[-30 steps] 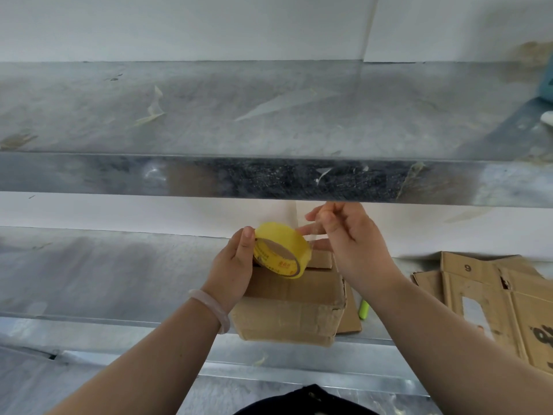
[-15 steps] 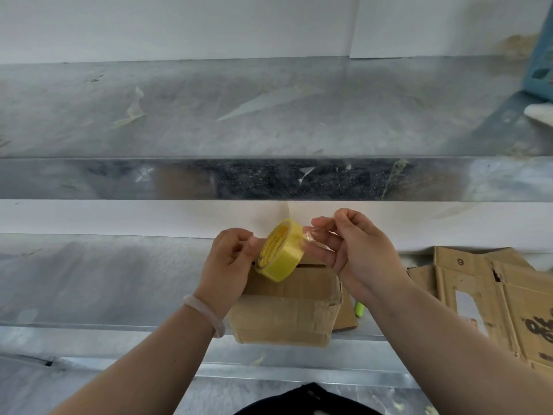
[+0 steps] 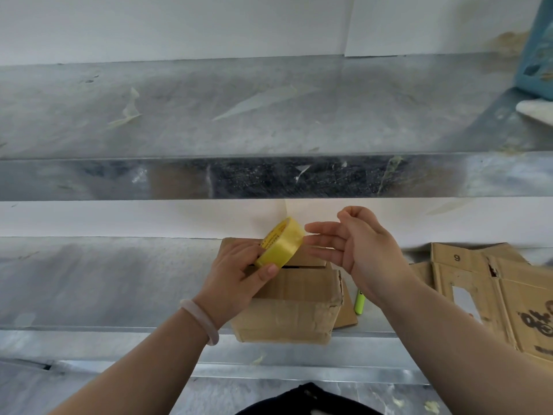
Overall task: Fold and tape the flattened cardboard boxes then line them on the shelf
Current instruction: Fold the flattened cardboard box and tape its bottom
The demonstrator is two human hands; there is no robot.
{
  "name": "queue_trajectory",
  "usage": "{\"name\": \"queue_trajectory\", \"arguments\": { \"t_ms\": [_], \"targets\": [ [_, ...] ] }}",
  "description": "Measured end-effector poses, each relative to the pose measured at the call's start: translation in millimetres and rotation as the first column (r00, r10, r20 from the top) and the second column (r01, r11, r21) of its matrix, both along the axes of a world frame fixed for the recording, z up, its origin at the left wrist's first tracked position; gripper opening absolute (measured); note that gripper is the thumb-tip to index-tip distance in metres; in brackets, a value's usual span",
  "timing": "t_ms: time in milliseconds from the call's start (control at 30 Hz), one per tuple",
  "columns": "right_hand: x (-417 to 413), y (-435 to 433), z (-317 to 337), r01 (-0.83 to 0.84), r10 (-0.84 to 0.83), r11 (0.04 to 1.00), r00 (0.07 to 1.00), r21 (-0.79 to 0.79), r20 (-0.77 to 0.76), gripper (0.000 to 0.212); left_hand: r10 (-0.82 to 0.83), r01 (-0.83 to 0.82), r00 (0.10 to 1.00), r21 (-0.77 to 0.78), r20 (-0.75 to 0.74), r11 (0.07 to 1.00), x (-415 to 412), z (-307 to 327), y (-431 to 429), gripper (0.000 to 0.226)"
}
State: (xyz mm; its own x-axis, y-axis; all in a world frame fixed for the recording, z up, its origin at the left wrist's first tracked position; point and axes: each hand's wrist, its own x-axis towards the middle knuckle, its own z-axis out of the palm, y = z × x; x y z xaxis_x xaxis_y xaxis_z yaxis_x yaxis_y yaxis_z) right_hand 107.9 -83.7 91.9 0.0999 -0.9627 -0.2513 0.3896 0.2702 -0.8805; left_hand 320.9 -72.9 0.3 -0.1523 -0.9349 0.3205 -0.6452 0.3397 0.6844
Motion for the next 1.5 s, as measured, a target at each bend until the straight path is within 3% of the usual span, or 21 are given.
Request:
{"name": "queue_trajectory", "arguments": {
  "t_ms": [67,100,200,300,500,567,633,733,800,933,1000,1067,1167,1267,1333,1500],
  "targets": [
    [-2.3,-0.2,2.6,-0.054,0.050,0.998,0.993,-0.039,-0.104,0.007,-0.019,0.019,0.999,-0.012,0.050,1.000,-0.1,0.3,-1.2,0.047],
    [-3.7,-0.6,1.7,-0.086,0.069,0.994,0.974,-0.071,-0.215,0.016,-0.029,0.031,0.997,-0.023,0.075,0.999,-0.6,0.8,-1.4,0.048],
    [-5.1,-1.2,-2.6,-0.215,0.087,0.963,0.818,-0.162,-0.569,0.044,-0.048,0.054,0.991,-0.050,0.121,0.997,-3.4,5.1,-1.0,0.048],
    [-5.5,-1.9,-6.5,-0.246,0.045,0.952,0.700,-0.181,-0.712,0.049,-0.052,0.059,0.987,-0.044,0.153,0.997,-3.6,4.3,-1.8,0.035],
    [-14.8,-0.9,-15.1,-0.341,0.024,0.918,0.557,-0.203,-0.830,0.055,-0.030,0.034,0.988,-0.023,0.152,0.999,-6.0,6.5,-2.0,0.041],
    [-19.0,0.4,-16.5,-0.353,0.025,0.913,0.550,-0.205,-0.835,0.061,-0.033,0.036,0.990,-0.019,0.136,0.999,-5.8,6.3,-1.8,0.039],
    [-21.4,1.5,-18.0,-0.322,0.047,0.926,0.615,-0.196,-0.787,0.062,-0.034,0.036,0.995,-0.018,0.089,0.999,-4.9,5.8,-2.3,0.042],
    [-21.0,2.6,-19.4,-0.183,0.109,0.981,0.809,-0.070,-0.578,0.031,-0.042,0.043,0.999,-0.022,0.032,0.999,-3.6,4.8,-3.6,0.044],
    [-20.9,2.4,-22.7,-0.117,0.091,0.993,0.841,-0.015,-0.533,0.015,-0.044,0.045,0.999,-0.032,0.024,0.998,-3.2,4.4,-4.1,0.045],
    [-23.7,2.7,-29.7,-0.212,0.002,0.960,0.655,-0.182,-0.756,0.018,-0.036,0.036,0.999,-0.005,0.024,0.999,-3.0,5.6,-3.5,0.049],
    [-24.2,4.6,-27.2,-0.288,0.000,0.929,0.627,-0.232,-0.779,0.022,-0.030,0.029,0.999,0.015,0.017,0.999,-3.2,6.7,-3.4,0.050],
    [-25.2,4.8,-22.7,-0.357,0.023,0.904,0.589,-0.235,-0.808,0.028,-0.022,0.021,1.000,0.016,0.018,1.000,-3.9,7.3,-4.0,0.051],
    [-26.0,1.6,-19.4,-0.457,0.033,0.869,0.438,-0.191,-0.898,0.037,-0.008,0.007,1.000,0.032,0.021,0.999,-6.2,9.7,-3.3,0.046],
    [-26.4,0.1,-19.3,-0.463,-0.028,0.867,0.318,-0.181,-0.948,0.029,-0.011,0.009,0.999,0.049,0.037,0.999,-9.7,11.5,-2.3,0.033],
    [-27.4,1.8,-21.5,-0.454,-0.038,0.875,0.278,-0.166,-0.960,0.020,-0.012,0.011,1.000,0.050,0.029,0.999,-11.0,12.2,-1.7,0.030],
    [-27.7,8.2,-26.0,-0.445,0.031,0.888,0.301,-0.112,-0.953,0.010,-0.020,0.020,1.000,0.048,-0.017,0.999,-10.8,17.7,1.5,0.028]
  ]
}}
